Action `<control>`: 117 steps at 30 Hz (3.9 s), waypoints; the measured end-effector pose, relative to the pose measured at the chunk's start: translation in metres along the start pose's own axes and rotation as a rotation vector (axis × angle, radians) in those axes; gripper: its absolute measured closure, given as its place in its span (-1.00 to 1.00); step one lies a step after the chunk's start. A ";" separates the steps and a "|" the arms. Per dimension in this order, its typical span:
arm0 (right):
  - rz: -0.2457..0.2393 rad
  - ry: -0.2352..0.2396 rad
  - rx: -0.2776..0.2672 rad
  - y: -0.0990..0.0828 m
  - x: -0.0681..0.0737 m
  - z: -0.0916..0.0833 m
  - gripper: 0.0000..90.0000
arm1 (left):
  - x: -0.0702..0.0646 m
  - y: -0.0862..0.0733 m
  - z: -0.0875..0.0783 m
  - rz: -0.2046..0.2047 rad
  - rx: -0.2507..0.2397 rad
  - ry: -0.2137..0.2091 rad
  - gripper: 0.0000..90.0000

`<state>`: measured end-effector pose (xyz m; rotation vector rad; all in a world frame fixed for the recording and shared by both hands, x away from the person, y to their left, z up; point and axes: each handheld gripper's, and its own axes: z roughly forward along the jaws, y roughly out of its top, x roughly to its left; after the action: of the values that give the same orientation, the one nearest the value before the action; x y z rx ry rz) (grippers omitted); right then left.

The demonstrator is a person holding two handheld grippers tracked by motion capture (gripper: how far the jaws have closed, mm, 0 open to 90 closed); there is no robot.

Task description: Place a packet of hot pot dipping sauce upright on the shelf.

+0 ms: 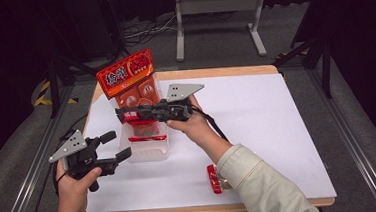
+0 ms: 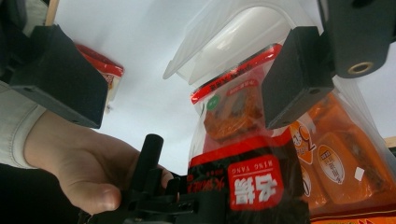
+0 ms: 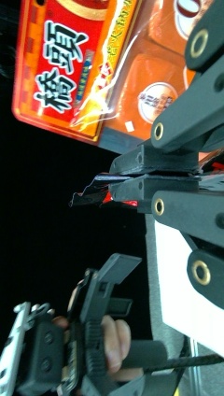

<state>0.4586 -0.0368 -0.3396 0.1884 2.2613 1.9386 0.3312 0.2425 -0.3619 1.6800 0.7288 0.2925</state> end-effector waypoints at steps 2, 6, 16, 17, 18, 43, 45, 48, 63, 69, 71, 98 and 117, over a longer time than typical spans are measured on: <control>0.000 0.000 0.007 -0.001 -0.001 0.001 0.97 | 0.000 0.000 0.000 0.000 0.002 0.000 -0.65; -0.002 -0.001 0.027 -0.007 -0.001 0.004 0.97 | 0.000 0.000 0.001 -0.001 0.005 -0.001 -0.65; 0.033 -0.009 0.051 -0.020 -0.004 0.007 0.93 | 0.000 -0.001 0.002 -0.002 0.009 -0.002 -0.65; 0.034 -0.008 0.052 -0.020 -0.004 0.007 0.92 | 0.000 -0.001 0.002 -0.001 0.010 -0.002 -0.65; 0.034 -0.007 0.052 -0.020 -0.003 0.007 0.92 | 0.000 -0.001 0.002 -0.001 0.010 -0.002 -0.65; 0.044 -0.012 0.097 -0.030 -0.003 0.021 0.88 | 0.000 -0.002 0.003 -0.002 0.014 -0.008 -0.65; 0.041 -0.020 0.123 -0.031 -0.002 0.019 0.85 | 0.000 -0.002 0.003 -0.003 0.015 -0.008 -0.65; 0.021 -0.037 0.169 -0.032 -0.001 0.014 0.82 | 0.000 -0.002 0.004 -0.003 0.013 -0.005 -0.65; 0.136 -0.067 0.158 -0.030 -0.010 -0.011 0.15 | 0.001 -0.001 0.009 0.001 0.021 -0.012 -0.66; 0.145 -0.077 0.162 -0.028 -0.008 -0.016 0.07 | 0.001 -0.001 0.008 -0.001 0.017 -0.012 -0.66; 0.137 -0.080 0.152 -0.026 -0.006 -0.020 0.01 | 0.001 -0.001 0.009 -0.002 0.019 -0.013 -0.66; 0.173 -0.225 0.162 -0.003 0.018 -0.156 -0.36 | -0.003 0.001 0.020 0.006 0.039 -0.040 -0.66; 0.105 -0.332 0.201 -0.010 0.031 -0.228 -0.41 | -0.003 0.001 0.023 0.007 0.044 -0.042 -0.67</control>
<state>0.3826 -0.2528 -0.3166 0.6155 2.2515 1.5788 0.3417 0.2223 -0.3662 1.7252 0.7031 0.2472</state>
